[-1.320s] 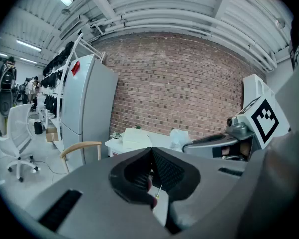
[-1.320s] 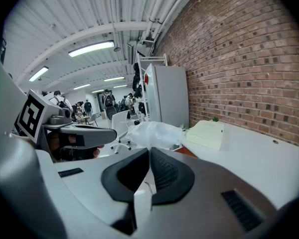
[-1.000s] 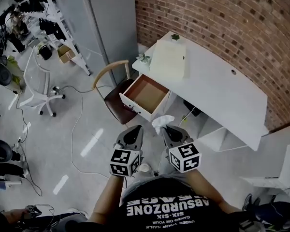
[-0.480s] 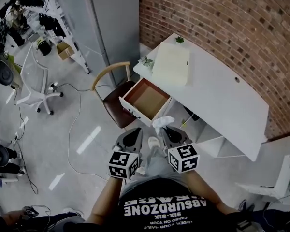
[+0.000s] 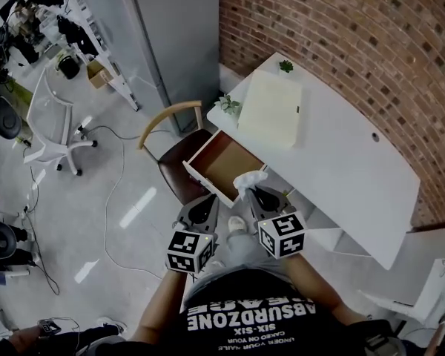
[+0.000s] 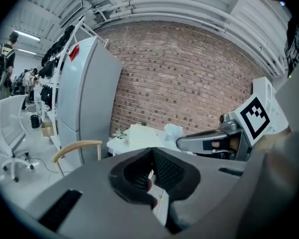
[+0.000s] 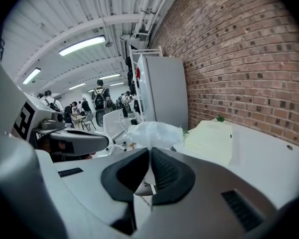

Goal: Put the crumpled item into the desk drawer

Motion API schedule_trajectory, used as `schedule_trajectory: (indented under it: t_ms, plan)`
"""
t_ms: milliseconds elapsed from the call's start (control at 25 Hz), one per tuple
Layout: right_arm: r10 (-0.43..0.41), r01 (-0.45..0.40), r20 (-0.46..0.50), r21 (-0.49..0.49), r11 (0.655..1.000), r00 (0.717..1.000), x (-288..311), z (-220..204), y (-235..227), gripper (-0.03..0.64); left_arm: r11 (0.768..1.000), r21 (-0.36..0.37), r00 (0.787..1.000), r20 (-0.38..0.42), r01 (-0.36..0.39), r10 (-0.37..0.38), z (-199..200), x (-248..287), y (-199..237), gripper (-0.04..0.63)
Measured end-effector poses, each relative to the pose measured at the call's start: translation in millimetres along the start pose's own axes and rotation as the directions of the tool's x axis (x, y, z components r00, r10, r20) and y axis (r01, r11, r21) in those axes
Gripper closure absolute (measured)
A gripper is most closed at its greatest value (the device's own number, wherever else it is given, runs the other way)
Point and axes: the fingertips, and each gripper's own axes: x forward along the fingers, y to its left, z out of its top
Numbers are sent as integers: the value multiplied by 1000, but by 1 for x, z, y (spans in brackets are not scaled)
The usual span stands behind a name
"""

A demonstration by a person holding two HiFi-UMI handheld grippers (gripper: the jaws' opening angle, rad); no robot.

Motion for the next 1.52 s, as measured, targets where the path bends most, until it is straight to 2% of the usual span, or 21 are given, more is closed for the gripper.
schedule_trajectory:
  t_ms: [360,600,880,1160,1520]
  plan:
    - [51,-51,5,-9,999,999,51,41,-38,604,997,-37,998,-11,-62,62,18,48,37,589]
    - [92,-92,-12,-9,996,996,79,49,-56,604,992,-58,994,-15,-109,109,25,70,55,589]
    - [165,-167,-53,-33,985,985,102,50,-65,604,981,-86,985,-40,-173,170,18,86,63,589]
    - [209,-213,-88,-41,976,974,125,39,-71,604,959,-136,969,-56,-248,242,5,88,76,589]
    - [231,-238,-157,-28,971,960,149,13,-77,604,945,-164,959,-87,-282,270,-4,95,86,589]
